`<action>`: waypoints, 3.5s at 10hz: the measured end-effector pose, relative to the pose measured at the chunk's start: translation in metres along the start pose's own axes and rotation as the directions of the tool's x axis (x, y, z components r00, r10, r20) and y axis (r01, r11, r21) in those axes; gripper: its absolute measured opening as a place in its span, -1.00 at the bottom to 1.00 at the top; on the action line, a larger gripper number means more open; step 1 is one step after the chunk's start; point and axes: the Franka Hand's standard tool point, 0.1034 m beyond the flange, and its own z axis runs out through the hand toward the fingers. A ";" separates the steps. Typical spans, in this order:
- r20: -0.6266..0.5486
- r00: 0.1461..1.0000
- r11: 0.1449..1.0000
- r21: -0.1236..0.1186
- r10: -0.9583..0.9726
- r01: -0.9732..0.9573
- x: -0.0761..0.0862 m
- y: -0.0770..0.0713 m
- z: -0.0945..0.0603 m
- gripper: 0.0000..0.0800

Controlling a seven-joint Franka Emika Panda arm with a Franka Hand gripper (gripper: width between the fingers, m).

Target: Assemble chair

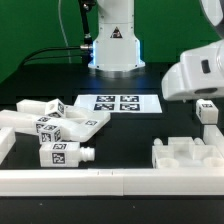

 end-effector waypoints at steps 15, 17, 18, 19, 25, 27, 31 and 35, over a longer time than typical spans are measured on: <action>0.121 0.989 0.996 0.020 0.084 -0.087 0.012 -0.012 0.048 -0.29; 0.129 0.990 0.998 0.023 0.050 -0.053 0.005 -0.006 0.036 -0.29; 0.092 0.996 0.999 0.045 -0.005 0.001 -0.005 0.006 0.012 -0.29; 0.084 0.995 0.997 0.067 -0.055 0.049 -0.021 0.029 -0.014 -0.29; -0.361 0.932 0.993 0.088 -0.039 0.075 -0.032 0.043 -0.069 -0.29; -0.517 0.854 0.990 0.077 -0.065 0.122 -0.005 0.050 -0.099 -0.29; -0.781 0.610 0.981 -0.018 -0.133 0.191 0.004 0.045 -0.140 -0.29; -0.937 0.316 0.981 -0.102 -0.150 0.162 0.033 0.068 -0.166 -0.29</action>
Offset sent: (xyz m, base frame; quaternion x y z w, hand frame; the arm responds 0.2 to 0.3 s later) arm 0.0000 0.0000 0.0000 0.0000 0.0000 0.0000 1.0000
